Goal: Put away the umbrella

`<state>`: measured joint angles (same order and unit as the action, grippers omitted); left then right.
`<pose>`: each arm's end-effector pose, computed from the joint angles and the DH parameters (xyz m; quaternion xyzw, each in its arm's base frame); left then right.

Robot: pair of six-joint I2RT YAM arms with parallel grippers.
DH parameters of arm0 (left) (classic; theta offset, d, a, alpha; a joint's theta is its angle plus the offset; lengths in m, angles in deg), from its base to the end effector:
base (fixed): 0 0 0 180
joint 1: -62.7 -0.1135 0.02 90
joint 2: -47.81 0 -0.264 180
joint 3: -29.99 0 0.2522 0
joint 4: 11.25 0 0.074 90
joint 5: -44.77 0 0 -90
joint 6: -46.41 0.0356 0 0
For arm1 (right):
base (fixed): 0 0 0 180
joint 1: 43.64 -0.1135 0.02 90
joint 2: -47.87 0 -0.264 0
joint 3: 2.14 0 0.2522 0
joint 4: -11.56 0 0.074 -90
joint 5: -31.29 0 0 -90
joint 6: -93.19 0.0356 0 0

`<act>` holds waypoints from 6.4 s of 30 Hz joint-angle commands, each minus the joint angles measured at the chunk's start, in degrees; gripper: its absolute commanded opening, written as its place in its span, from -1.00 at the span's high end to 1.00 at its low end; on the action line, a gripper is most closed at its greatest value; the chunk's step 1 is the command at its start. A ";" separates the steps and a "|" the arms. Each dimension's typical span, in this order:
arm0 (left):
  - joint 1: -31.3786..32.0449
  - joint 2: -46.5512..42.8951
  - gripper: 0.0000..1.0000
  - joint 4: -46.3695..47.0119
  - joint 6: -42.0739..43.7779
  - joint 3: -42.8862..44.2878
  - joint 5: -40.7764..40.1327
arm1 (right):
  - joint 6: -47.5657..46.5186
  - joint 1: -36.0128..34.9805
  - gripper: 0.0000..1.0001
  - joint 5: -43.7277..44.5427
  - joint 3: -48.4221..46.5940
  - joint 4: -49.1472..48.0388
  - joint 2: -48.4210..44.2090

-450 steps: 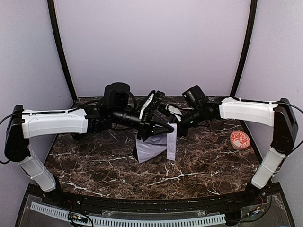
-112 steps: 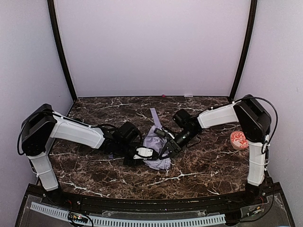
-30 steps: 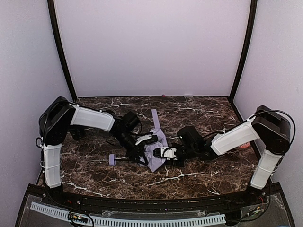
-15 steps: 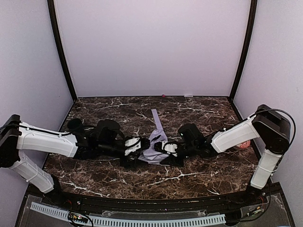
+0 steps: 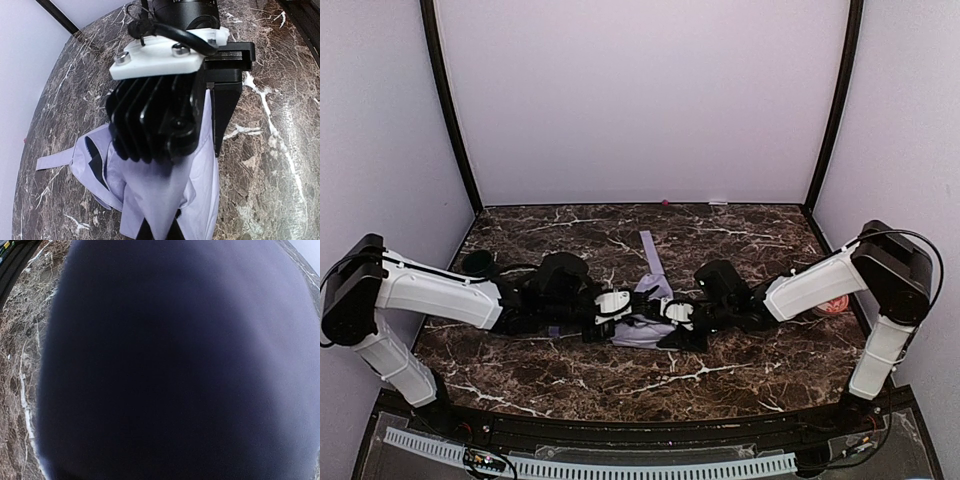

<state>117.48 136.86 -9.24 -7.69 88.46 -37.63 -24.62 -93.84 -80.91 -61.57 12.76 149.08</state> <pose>0.1857 -0.2713 0.1969 0.6340 0.5789 -0.1398 0.4934 0.2058 0.2680 0.1315 -0.6260 0.6509 0.2492 0.3497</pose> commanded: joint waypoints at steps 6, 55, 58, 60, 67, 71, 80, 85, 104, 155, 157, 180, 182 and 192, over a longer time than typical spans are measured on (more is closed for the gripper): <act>-10.70 -8.76 1.00 -7.95 -2.38 0.14 11.01 | -2.52 0.36 0.55 1.16 2.66 -3.09 -1.40; 2.34 5.92 -0.01 3.30 7.40 5.45 -5.06 | 2.78 1.68 -0.21 -3.31 2.45 -5.83 -1.69; 2.26 5.25 0.39 5.85 5.54 4.69 -3.04 | 2.57 1.66 -0.19 -3.87 2.58 -6.05 -1.47; 2.26 4.78 0.79 7.05 4.01 4.52 -1.84 | 2.39 1.66 -0.15 -4.07 2.51 -5.88 -1.05; -1.63 -0.89 1.00 9.51 -5.62 3.56 6.38 | 0.75 1.63 -0.09 -3.93 3.60 -4.37 -0.87; -7.54 1.40 1.00 8.77 -10.89 5.22 10.15 | 0.25 1.67 -0.07 -4.74 4.85 -5.25 -1.33; -12.40 14.85 1.00 0.64 -15.06 17.80 20.27 | -1.98 1.66 -0.11 -4.90 2.72 -2.50 -0.74; -16.06 24.54 1.00 -14.10 -15.22 27.30 20.97 | 0.02 3.07 -0.23 -3.33 2.95 -2.41 -2.24; -17.65 21.23 1.00 -12.81 -15.45 21.80 31.38 | 31.48 15.12 -0.21 -8.72 -15.48 2.42 1.32; -22.82 41.76 1.00 -36.09 -20.24 44.08 38.90 | 8.36 13.23 -0.01 3.41 -27.27 22.16 1.89; -22.89 42.68 1.00 -37.95 -19.63 45.18 39.12 | 1.35 8.07 -0.18 6.38 -20.35 18.98 -2.57; -23.71 44.83 0.97 -41.99 -18.48 48.10 41.07 | -12.25 -3.34 -0.09 25.33 -25.23 27.56 14.28; -25.12 43.78 0.53 -37.81 -22.97 47.10 42.29 | -10.69 -3.25 0.14 23.35 -25.15 28.99 14.42; -29.15 6.60 -0.29 18.56 -31.51 7.15 30.84 | 1.24 -0.95 0.43 3.23 -26.24 40.94 15.95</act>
<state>87.87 157.24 -14.18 -40.11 104.91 -0.47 -30.61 -95.23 -64.91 -88.49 41.55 161.01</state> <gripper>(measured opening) 0.636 0.328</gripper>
